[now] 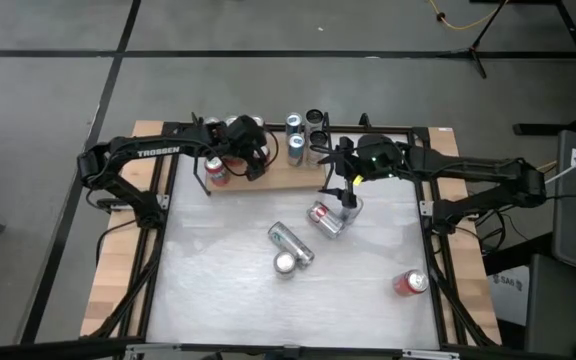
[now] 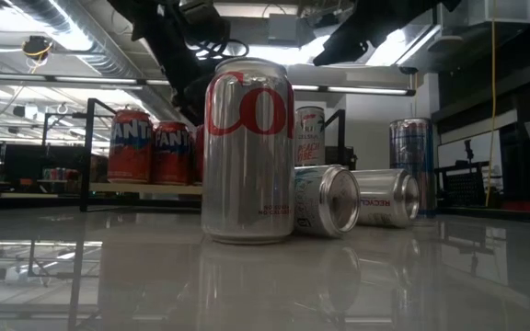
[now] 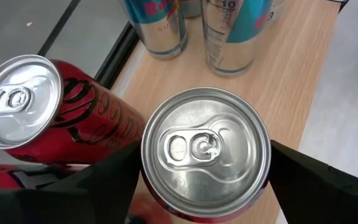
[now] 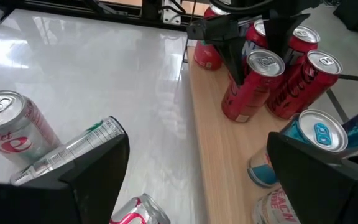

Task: Place canned beverage on shelf
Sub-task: Put the red black soda can on the shelf aligned with the other red black soda can, then put the red soda can on the shelf aligned with the other red soda cans

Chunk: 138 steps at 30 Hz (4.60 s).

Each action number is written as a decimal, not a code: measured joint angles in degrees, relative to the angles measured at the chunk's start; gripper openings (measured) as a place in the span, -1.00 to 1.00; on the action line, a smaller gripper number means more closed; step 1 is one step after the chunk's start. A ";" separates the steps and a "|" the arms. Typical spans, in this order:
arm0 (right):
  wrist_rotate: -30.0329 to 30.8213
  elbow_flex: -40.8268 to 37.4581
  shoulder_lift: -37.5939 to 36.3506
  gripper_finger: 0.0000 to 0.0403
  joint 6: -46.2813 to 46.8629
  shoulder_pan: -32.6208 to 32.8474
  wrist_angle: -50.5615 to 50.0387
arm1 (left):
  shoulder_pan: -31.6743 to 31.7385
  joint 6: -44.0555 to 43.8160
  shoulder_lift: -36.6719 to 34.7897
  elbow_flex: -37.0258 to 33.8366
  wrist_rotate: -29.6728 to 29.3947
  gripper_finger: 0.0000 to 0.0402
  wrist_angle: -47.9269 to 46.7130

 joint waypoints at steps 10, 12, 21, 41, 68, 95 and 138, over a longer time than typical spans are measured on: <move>0.00 0.00 0.00 0.85 0.00 0.00 0.00 | 0.00 -0.07 0.00 0.01 -4.14 0.56 -0.33; 0.00 0.00 0.00 0.85 0.00 0.00 0.00 | 0.00 -0.04 0.00 0.01 -4.24 0.56 -0.33; 0.00 0.00 0.00 0.85 0.00 0.00 0.00 | -0.04 -0.32 0.02 0.01 -5.70 0.56 -0.39; 0.00 0.00 0.00 0.85 -0.01 0.00 0.00 | -0.04 -0.42 0.07 0.01 -5.38 0.58 0.02; 0.00 0.00 0.00 0.85 -0.02 0.00 -0.02 | -0.63 -0.50 0.09 7.40 -5.45 0.81 0.18; 0.01 0.00 0.00 0.85 -0.02 0.01 -0.20 | -10.64 -18.58 0.09 -1.35 -5.76 0.81 -1.87; -4.90 0.02 -14.25 0.85 19.95 13.63 -8.33 | -27.97 -18.64 0.09 -1.52 0.73 0.81 15.95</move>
